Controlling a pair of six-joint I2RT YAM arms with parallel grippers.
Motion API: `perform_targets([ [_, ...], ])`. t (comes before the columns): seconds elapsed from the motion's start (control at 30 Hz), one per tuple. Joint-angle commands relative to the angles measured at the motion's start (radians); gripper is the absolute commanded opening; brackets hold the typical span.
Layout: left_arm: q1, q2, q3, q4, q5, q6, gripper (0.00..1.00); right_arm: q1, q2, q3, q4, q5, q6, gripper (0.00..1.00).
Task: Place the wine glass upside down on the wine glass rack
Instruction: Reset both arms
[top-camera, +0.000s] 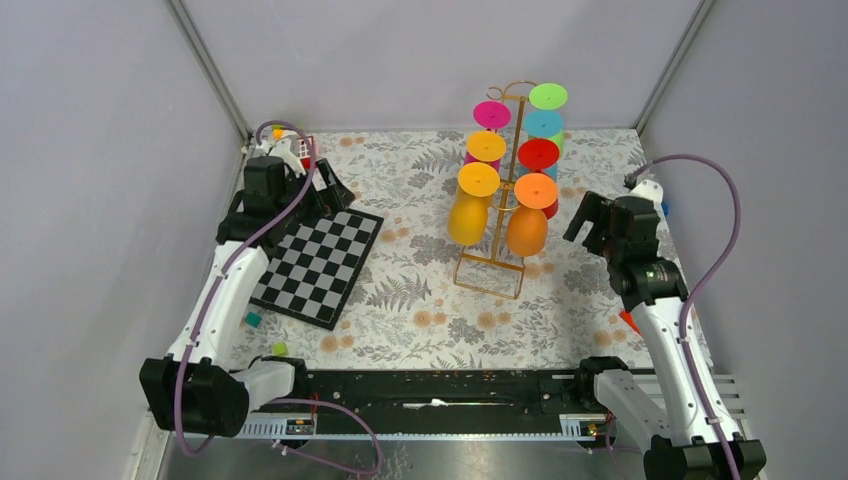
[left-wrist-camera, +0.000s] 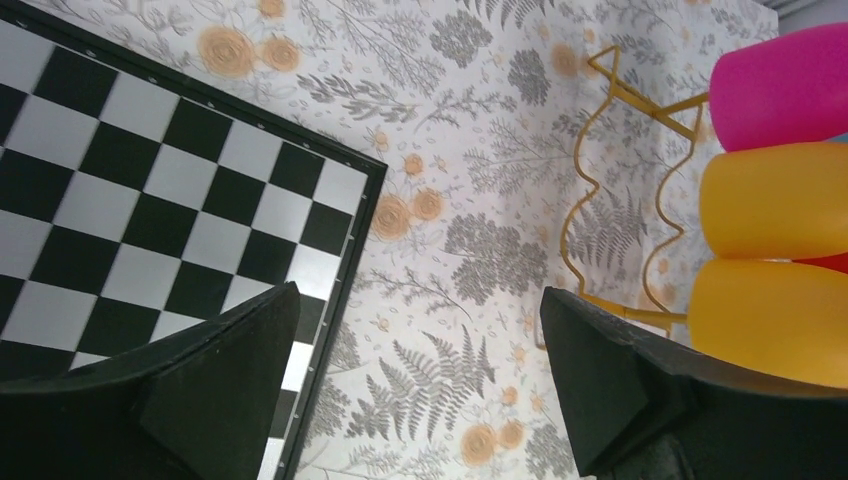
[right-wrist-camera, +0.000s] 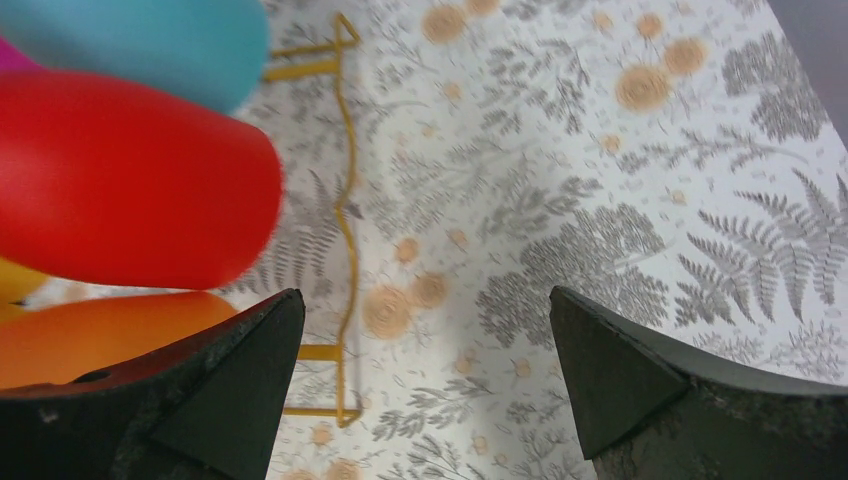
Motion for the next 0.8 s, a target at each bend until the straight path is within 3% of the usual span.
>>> perform_targets([
  [0.0, 0.006, -0.085, -0.096, 0.218, -0.087, 0.039, 0.99, -0.005, -0.055, -0.114, 0.102, 0.108, -0.014, 1.00],
  [0.27, 0.005, -0.195, -0.404, 0.512, -0.220, 0.091, 0.99, -0.005, -0.081, -0.303, 0.198, 0.090, -0.159, 0.97],
  [0.4, 0.005, -0.247, -0.539, 0.648, -0.315, 0.144, 0.99, -0.005, -0.118, -0.410, 0.347, -0.004, -0.226, 0.97],
  [0.63, 0.005, -0.231, -0.666, 0.814, -0.360, 0.182, 0.99, -0.005, -0.080, -0.552, 0.590, -0.142, -0.300, 1.00],
  [0.77, 0.006, -0.216, -0.745, 0.960, -0.396, 0.194, 0.99, -0.005, -0.009, -0.598, 0.680, -0.130, -0.272, 1.00],
])
